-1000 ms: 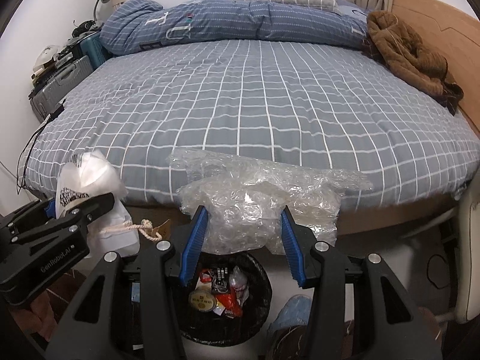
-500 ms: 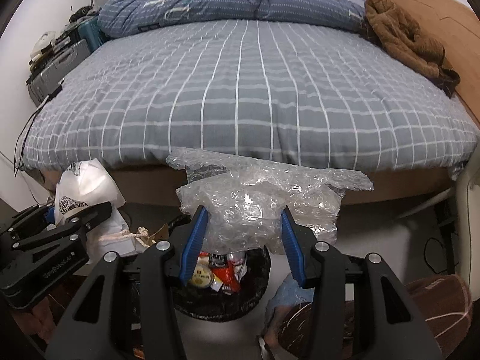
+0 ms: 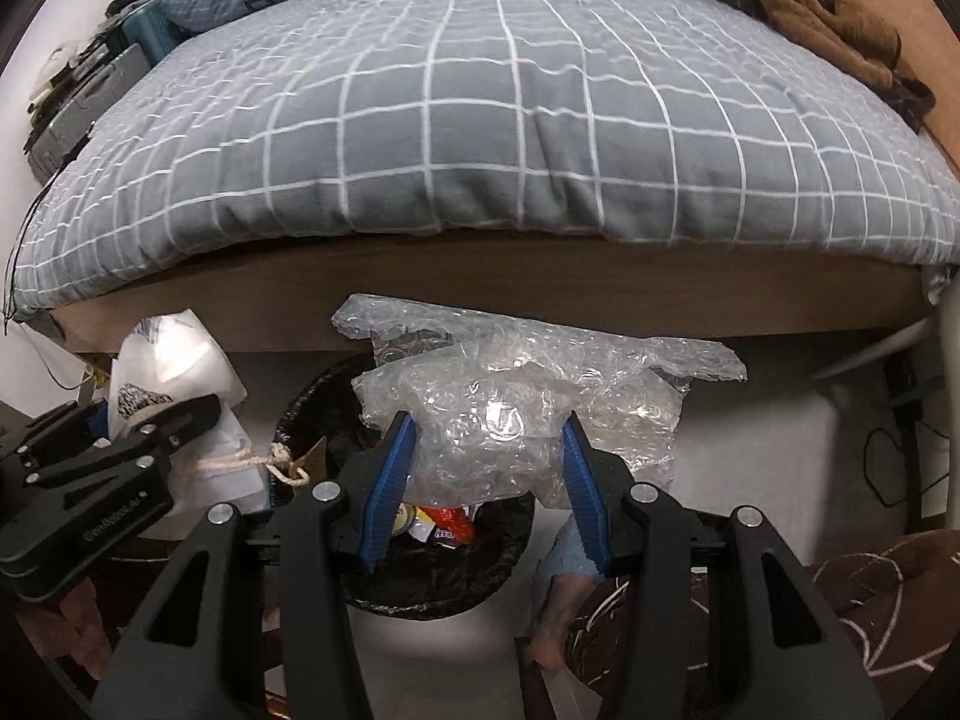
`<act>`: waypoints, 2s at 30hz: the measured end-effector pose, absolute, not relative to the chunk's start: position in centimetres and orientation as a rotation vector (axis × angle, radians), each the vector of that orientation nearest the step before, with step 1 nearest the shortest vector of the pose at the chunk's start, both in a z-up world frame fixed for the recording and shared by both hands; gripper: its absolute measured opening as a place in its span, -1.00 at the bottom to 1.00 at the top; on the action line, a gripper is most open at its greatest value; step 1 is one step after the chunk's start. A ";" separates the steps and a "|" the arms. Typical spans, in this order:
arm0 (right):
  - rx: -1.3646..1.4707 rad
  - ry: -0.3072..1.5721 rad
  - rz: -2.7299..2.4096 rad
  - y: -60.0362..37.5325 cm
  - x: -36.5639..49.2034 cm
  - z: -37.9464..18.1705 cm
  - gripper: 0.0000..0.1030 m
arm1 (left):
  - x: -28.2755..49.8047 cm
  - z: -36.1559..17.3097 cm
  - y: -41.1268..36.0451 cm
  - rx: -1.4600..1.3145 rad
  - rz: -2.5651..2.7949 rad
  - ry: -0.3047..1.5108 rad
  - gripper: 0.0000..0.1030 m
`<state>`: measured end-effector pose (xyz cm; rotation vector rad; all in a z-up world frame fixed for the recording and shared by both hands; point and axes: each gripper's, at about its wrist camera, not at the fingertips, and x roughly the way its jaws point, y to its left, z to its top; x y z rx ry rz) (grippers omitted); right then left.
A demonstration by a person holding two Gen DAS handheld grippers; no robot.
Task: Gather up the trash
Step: 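Open the left tool over the bin, dropping the white string bag, then open the right tool over the bin, dropping the bubble-wrap bag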
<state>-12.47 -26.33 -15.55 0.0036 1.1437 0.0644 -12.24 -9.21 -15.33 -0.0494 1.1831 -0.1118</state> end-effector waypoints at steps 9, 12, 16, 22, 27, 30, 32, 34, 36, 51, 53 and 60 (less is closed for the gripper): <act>0.025 1.187 0.012 -28.6 -11.7 -17.9 -0.09 | -10.6 -18.4 -11.7 -0.012 -0.161 1.234 0.00; 0.023 1.198 0.020 -28.2 -11.4 -18.5 -0.08 | -10.6 -18.7 -12.0 -0.003 -0.161 1.234 0.20; 0.016 1.203 0.036 -27.4 -11.1 -19.0 -0.08 | -10.8 -18.8 -11.6 0.002 -0.143 1.226 0.58; 0.002 1.204 0.090 -25.2 -10.4 -19.5 -0.07 | -11.3 -18.6 -9.5 0.013 -0.109 1.223 0.89; -0.015 1.207 0.142 -22.7 -10.0 -19.7 -0.06 | -11.6 -18.7 -6.1 -0.018 -0.049 1.217 0.89; -0.023 1.216 0.173 -20.7 -9.9 -20.0 -0.06 | -11.9 -18.6 -4.3 -0.039 -0.010 1.222 0.89; -0.032 1.222 0.189 -19.7 -9.8 -20.2 -0.05 | -12.2 -18.7 -3.2 -0.048 0.011 1.221 0.89; -0.036 1.225 0.201 -18.8 -9.8 -20.2 -0.04 | -12.4 -18.7 -2.2 -0.061 0.030 1.222 0.89; -0.043 1.222 0.208 -18.2 -9.7 -20.2 -0.02 | -12.8 -18.7 -1.2 -0.072 0.046 1.221 0.89; -0.065 1.154 0.192 -17.2 -9.8 -18.7 0.74 | -13.1 -16.8 -0.5 -0.100 0.040 1.182 0.89; -0.074 1.135 0.188 -17.3 -9.9 -18.0 0.82 | -13.0 -16.1 -0.8 -0.100 0.032 1.167 0.89; -0.064 1.035 0.168 -21.0 -10.3 -12.3 0.85 | -13.1 -11.0 -2.6 -0.076 -0.020 1.076 0.89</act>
